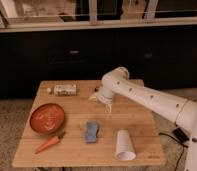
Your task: Pick up the ceramic cup
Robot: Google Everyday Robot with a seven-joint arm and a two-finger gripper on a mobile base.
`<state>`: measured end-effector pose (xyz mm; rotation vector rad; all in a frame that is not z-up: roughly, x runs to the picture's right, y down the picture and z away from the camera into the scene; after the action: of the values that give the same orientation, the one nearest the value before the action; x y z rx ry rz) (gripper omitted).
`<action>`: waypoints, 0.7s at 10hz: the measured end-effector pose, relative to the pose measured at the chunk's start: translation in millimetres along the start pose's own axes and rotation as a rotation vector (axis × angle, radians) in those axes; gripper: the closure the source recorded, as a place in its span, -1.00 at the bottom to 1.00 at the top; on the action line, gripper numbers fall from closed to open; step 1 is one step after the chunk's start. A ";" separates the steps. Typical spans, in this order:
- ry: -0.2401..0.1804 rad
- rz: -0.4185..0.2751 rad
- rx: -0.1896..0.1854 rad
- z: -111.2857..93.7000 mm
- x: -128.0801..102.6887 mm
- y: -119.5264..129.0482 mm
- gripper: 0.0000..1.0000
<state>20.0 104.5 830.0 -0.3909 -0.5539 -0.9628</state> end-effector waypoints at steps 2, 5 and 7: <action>0.000 0.000 0.000 0.0 0.0 0.0 -0.60; 0.000 0.000 0.000 0.0 0.0 0.0 -0.60; 0.000 0.000 0.000 0.0 0.0 0.0 -0.60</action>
<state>20.0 104.5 830.0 -0.3909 -0.5539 -0.9628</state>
